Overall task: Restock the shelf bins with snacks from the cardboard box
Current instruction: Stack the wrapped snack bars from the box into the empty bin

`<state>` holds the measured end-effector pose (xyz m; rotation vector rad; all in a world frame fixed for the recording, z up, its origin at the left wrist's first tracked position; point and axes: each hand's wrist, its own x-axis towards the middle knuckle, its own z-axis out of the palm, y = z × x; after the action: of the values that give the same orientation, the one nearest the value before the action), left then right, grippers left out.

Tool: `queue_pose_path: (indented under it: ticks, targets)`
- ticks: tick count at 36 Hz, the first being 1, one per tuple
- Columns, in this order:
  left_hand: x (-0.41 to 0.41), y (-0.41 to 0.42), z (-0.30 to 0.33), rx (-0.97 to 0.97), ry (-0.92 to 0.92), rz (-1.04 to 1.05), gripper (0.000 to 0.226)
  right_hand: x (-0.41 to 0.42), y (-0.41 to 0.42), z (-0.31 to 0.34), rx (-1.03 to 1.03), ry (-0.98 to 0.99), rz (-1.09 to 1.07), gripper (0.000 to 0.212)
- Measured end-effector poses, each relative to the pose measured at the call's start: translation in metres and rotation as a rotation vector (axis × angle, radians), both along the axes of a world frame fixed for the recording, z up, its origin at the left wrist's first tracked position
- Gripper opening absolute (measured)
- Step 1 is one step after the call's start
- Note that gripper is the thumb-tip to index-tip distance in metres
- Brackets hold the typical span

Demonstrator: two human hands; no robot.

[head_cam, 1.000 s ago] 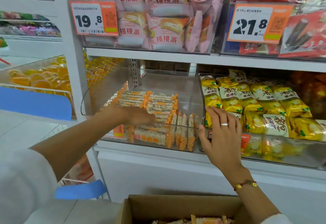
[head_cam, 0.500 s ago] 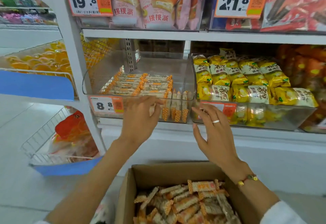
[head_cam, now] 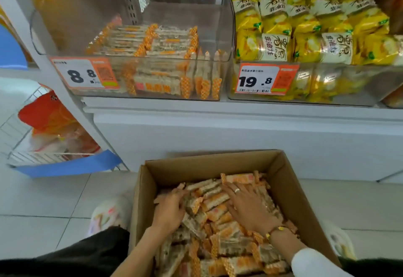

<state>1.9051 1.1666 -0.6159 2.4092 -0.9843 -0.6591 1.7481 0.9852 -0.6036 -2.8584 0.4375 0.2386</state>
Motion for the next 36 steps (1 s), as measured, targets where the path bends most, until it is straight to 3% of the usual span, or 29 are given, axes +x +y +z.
queue_pose_path:
  ticks: [5, 9, 11, 13, 16, 21, 26, 30, 36]
  targets:
    - [0.000, -0.019, -0.023, 0.105, 0.024, -0.199, 0.045, 0.012, -0.003, -0.034, 0.075, 0.167, 0.034, 0.058]
    - [0.001, -0.026, -0.030, 0.180, -0.069, -0.285, 0.049, 0.023, -0.006, -0.051, 0.103, 0.304, 0.129, 0.080]
    - [0.003, -0.023, -0.039, 0.184, -0.081, -0.277, 0.051, 0.028, -0.007, -0.053, 0.066, 0.300, 0.141, 0.087]
    - [0.005, -0.021, -0.043, 0.172, -0.060, -0.263, 0.051, 0.030, -0.008, -0.051, 0.035, 0.231, 0.137, 0.077]
    - [0.009, -0.022, -0.035, 0.147, -0.005, -0.178, 0.050, 0.029, -0.006, -0.051, -0.024, 0.112, 0.186, 0.058]
    - [0.015, -0.030, -0.007, 0.018, 0.194, -0.059, 0.042, 0.025, 0.006, -0.063, -0.140, 0.105, 0.171, 0.057]
    - [0.022, -0.038, 0.040, -0.129, 0.491, 0.181, 0.040, 0.023, 0.011, -0.032, -0.136, 0.082, 0.135, 0.046]
    - [0.025, -0.037, 0.070, -0.216, 0.812, 0.439, 0.019, 0.016, 0.007, -0.010, -0.081, 0.036, 0.125, 0.053]
    - [0.020, -0.023, 0.088, -0.196, 0.767, 0.432, 0.021, -0.001, 0.022, 0.010, 0.002, 0.160, 0.122, 0.045]
